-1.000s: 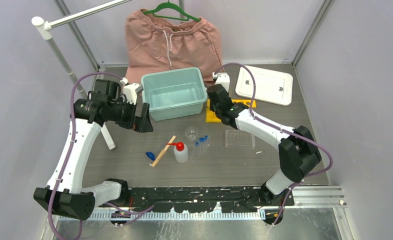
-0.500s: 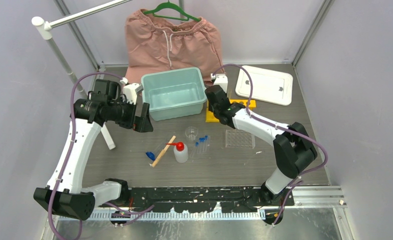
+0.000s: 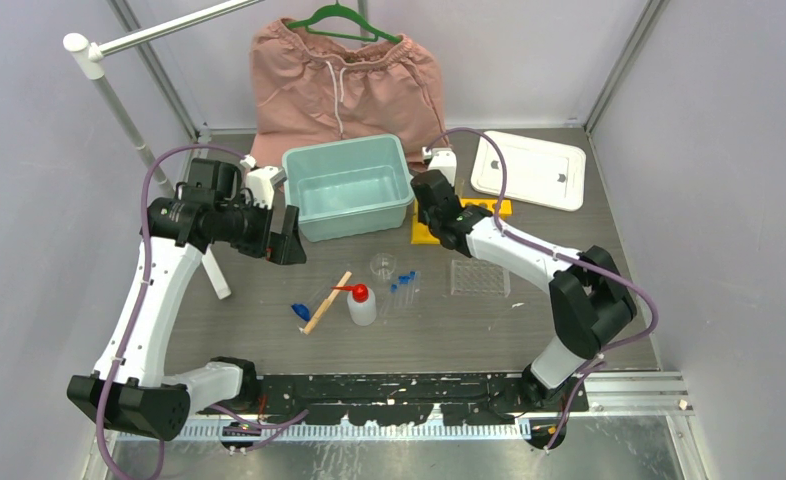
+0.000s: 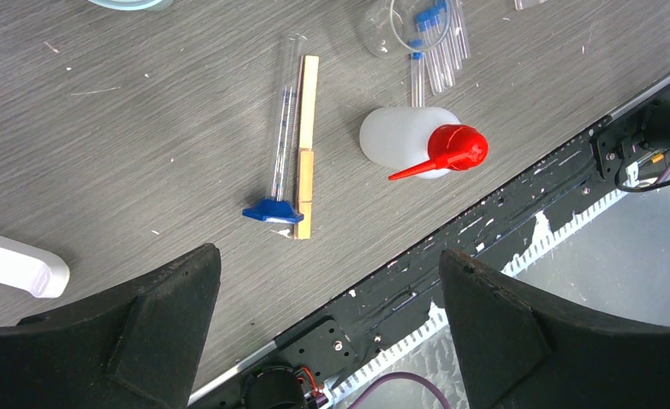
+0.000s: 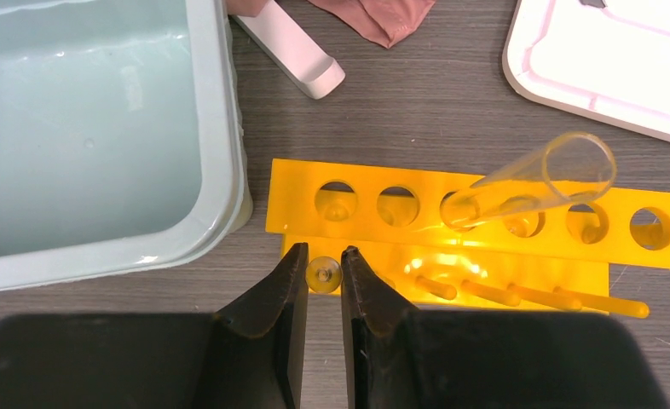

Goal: Organize the chemistry lab equipment

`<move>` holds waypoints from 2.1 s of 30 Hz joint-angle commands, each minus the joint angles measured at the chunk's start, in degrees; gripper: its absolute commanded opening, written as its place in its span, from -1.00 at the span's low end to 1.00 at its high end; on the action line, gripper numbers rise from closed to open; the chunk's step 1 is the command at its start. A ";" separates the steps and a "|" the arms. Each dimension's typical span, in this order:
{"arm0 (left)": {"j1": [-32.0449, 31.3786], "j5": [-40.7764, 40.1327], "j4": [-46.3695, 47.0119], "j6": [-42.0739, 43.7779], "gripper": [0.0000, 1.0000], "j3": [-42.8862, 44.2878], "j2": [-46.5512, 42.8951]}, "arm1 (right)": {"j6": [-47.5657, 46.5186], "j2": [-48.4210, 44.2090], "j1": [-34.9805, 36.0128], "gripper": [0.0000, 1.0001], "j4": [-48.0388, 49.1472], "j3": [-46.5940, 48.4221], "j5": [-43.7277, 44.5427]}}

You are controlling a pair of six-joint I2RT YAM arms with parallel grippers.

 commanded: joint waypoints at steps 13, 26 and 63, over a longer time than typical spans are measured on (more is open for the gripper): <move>0.27 0.55 2.24 0.48 0.99 0.71 -1.39 | 0.66 -2.91 -0.31 -0.99 -0.06 -0.50 -0.98; 0.27 0.30 2.24 0.69 0.99 0.31 -1.66 | 0.97 0.46 -0.26 -0.99 0.49 -0.57 -1.36; 0.25 -0.38 2.35 1.74 0.99 -0.45 -2.25 | 4.31 0.66 -0.29 -0.38 2.81 -3.96 -1.62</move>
